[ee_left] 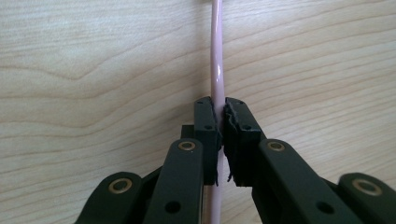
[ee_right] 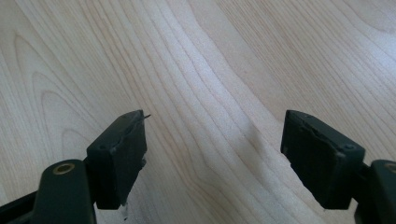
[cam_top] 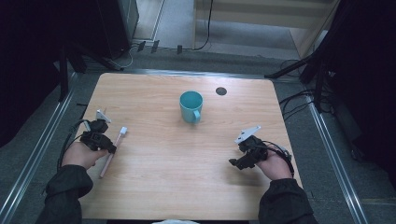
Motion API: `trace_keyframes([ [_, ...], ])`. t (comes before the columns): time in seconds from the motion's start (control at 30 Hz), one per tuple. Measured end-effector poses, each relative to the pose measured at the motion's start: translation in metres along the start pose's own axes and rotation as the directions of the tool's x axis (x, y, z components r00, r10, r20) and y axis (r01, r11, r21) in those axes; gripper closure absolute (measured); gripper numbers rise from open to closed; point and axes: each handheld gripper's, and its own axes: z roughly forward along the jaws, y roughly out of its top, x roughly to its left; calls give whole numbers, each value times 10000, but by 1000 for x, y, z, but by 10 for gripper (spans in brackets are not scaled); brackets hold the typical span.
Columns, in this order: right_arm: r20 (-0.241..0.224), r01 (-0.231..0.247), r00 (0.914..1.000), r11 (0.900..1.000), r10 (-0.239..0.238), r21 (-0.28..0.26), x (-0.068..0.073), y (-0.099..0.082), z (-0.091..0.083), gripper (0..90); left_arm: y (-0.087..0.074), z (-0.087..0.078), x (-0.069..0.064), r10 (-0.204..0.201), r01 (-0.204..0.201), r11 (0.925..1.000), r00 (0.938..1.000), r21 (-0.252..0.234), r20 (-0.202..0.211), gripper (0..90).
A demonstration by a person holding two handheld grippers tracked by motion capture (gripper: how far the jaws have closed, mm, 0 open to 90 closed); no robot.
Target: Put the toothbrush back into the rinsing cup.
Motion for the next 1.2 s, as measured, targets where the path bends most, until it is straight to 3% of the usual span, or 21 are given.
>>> trace_keyframes([
  [0.27,-8,80,10000,10000,-80,4,1,0,1,229,1,-14,-4,376,-374,9985,9993,-392,31,839],
  [0.4,-39,114,9999,9999,-114,7,0,0,1,229,1,-26,-8,574,-566,9939,9983,-945,56,840],
  [0.43,-44,66,10000,10000,-66,42,0,0,1,229,1,-33,-12,771,-756,9877,9970,-1367,57,840],
  [0.47,-31,61,10000,10000,-61,67,0,0,1,229,1,-33,-12,771,-756,9877,9970,-1367,57,840],
  [0.6,-23,104,9999,9999,-104,18,1,1,1,229,-1,-44,-19,1169,-1095,9683,9930,-2244,197,841],
  [0.67,-3,85,10000,10000,-84,28,1,2,1,229,-2,-49,-24,1281,-1133,9505,9912,-2893,325,841],
  [0.7,-16,82,10000,10000,-81,52,0,1,1,229,-2,-53,-27,1450,-1225,9306,9886,-3450,400,841],
  [0.73,-16,82,10000,10000,-81,52,0,1,1,229,-2,-53,-27,1450,-1225,9306,9886,-3450,400,840],
  [0.77,-15,98,10000,10000,-98,-6,-1,1,1,229,-4,-57,-31,1829,-1521,9005,9824,-4073,375,841],
  [0.8,-15,98,10000,10000,-98,-6,-1,1,1,229,-4,-57,-31,1829,-1521,9005,9824,-4073,375,840],
  [0.87,25,45,10000,10000,-45,-10,0,0,0,229,-5,-61,-34,1947,-1596,8730,9804,-4608,294,841],
  [0.9,22,31,10000,10000,-31,-4,0,0,0,229,-6,-62,-36,2077,-1695,8555,9779,-4892,244,841],
  [0.93,15,61,10000,10000,-61,3,-1,0,0,229,-6,-63,-37,2071,-1647,8466,9779,-5061,283,841],
  [0.97,-8,46,10000,10000,-46,-7,-1,0,0,229,-8,-65,-39,2249,-1709,8246,9738,-5393,352,841],
  [1.03,-6,48,10000,10000,-48,-7,0,0,0,229,-7,-65,-40,2359,-1722,8227,9705,-5418,498,841],
  [1.07,-16,38,10000,10000,-38,3,0,0,0,229,-8,-64,-41,2412,-1726,8170,9690,-5502,541,841],
  [1.1,8,38,10000,10000,-38,-3,0,0,0,229,-9,-63,-44,2639,-1871,7930,9632,-5797,501,841],
  [1.13,8,38,10000,10000,-38,-3,0,0,0,229,-9,-63,-44,2639,-1871,7930,9632,-5797,501,841],
  [1.2,11,18,10000,10000,-18,-3,0,0,0,229,-9,-63,-47,2760,-1799,7756,9587,-6050,688,841],
])
